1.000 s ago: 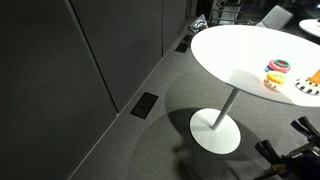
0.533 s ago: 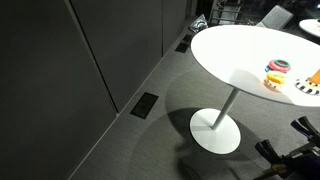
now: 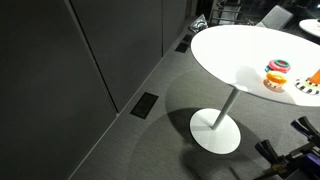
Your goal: Put the orange ring on the stake
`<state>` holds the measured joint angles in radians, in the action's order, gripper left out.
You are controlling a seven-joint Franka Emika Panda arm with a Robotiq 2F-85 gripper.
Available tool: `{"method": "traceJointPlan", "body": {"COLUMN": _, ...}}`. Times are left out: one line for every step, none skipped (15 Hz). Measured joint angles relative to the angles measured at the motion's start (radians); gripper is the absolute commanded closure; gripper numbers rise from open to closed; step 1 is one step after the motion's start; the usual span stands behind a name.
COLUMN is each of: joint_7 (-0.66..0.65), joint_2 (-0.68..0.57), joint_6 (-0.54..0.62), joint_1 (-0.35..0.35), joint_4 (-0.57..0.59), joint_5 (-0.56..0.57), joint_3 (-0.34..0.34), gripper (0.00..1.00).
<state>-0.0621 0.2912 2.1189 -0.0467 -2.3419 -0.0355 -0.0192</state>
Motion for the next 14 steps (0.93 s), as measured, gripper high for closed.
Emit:
{"method": "traceJointPlan", "body": {"joint_7": -0.005, "joint_2": -0.011, "joint_6": 0.040, "joint_1": -0.009, "joint_4": -0.017, "joint_5": 0.013, "joint_3": -0.001, "gripper": 0.00}}
{"method": "traceJointPlan", "body": {"joint_7": -0.012, "joint_2": -0.020, "joint_6": 0.079, "joint_1": -0.017, "joint_4": -0.034, "joint_5": 0.027, "joint_3": -0.002, "gripper": 0.00}}
{"method": "traceJointPlan", "body": {"joint_7": -0.019, "joint_2": -0.030, "joint_6": 0.114, "joint_1": -0.025, "joint_4": -0.049, "joint_5": 0.039, "joint_3": -0.004, "gripper": 0.00}}
{"method": "traceJointPlan", "body": {"joint_7": -0.026, "joint_2": -0.040, "joint_6": 0.147, "joint_1": -0.033, "joint_4": -0.062, "joint_5": 0.049, "joint_3": -0.006, "gripper": 0.00}}
{"method": "traceJointPlan", "body": {"joint_7": -0.031, "joint_2": -0.050, "joint_6": 0.174, "joint_1": -0.039, "joint_4": -0.073, "joint_5": 0.056, "joint_3": -0.010, "gripper": 0.00}}
{"method": "traceJointPlan", "body": {"joint_7": -0.036, "joint_2": -0.059, "joint_6": 0.195, "joint_1": -0.045, "joint_4": -0.080, "joint_5": 0.063, "joint_3": -0.013, "gripper": 0.00}}
{"method": "traceJointPlan", "body": {"joint_7": -0.041, "joint_2": -0.067, "joint_6": 0.210, "joint_1": -0.051, "joint_4": -0.087, "joint_5": 0.069, "joint_3": -0.015, "gripper": 0.00}}
{"method": "traceJointPlan", "body": {"joint_7": -0.049, "joint_2": -0.074, "joint_6": 0.213, "joint_1": -0.055, "joint_4": -0.090, "joint_5": 0.071, "joint_3": -0.016, "gripper": 0.00}}
{"method": "traceJointPlan", "body": {"joint_7": -0.051, "joint_2": -0.079, "joint_6": 0.213, "joint_1": -0.055, "joint_4": -0.090, "joint_5": 0.071, "joint_3": -0.017, "gripper": 0.00}}
{"method": "traceJointPlan", "body": {"joint_7": -0.051, "joint_2": -0.080, "joint_6": 0.213, "joint_1": -0.055, "joint_4": -0.090, "joint_5": 0.071, "joint_3": -0.017, "gripper": 0.00}}
{"method": "traceJointPlan", "body": {"joint_7": -0.051, "joint_2": -0.080, "joint_6": 0.213, "joint_1": -0.054, "joint_4": -0.090, "joint_5": 0.071, "joint_3": -0.017, "gripper": 0.00}}
{"method": "traceJointPlan", "body": {"joint_7": -0.051, "joint_2": -0.080, "joint_6": 0.213, "joint_1": -0.053, "joint_4": -0.090, "joint_5": 0.071, "joint_3": -0.017, "gripper": 0.00}}
{"method": "traceJointPlan", "body": {"joint_7": -0.051, "joint_2": -0.080, "joint_6": 0.213, "joint_1": -0.052, "joint_4": -0.090, "joint_5": 0.071, "joint_3": -0.017, "gripper": 0.00}}
{"method": "traceJointPlan", "body": {"joint_7": -0.051, "joint_2": -0.080, "joint_6": 0.213, "joint_1": -0.052, "joint_4": -0.090, "joint_5": 0.071, "joint_3": -0.017, "gripper": 0.00}}
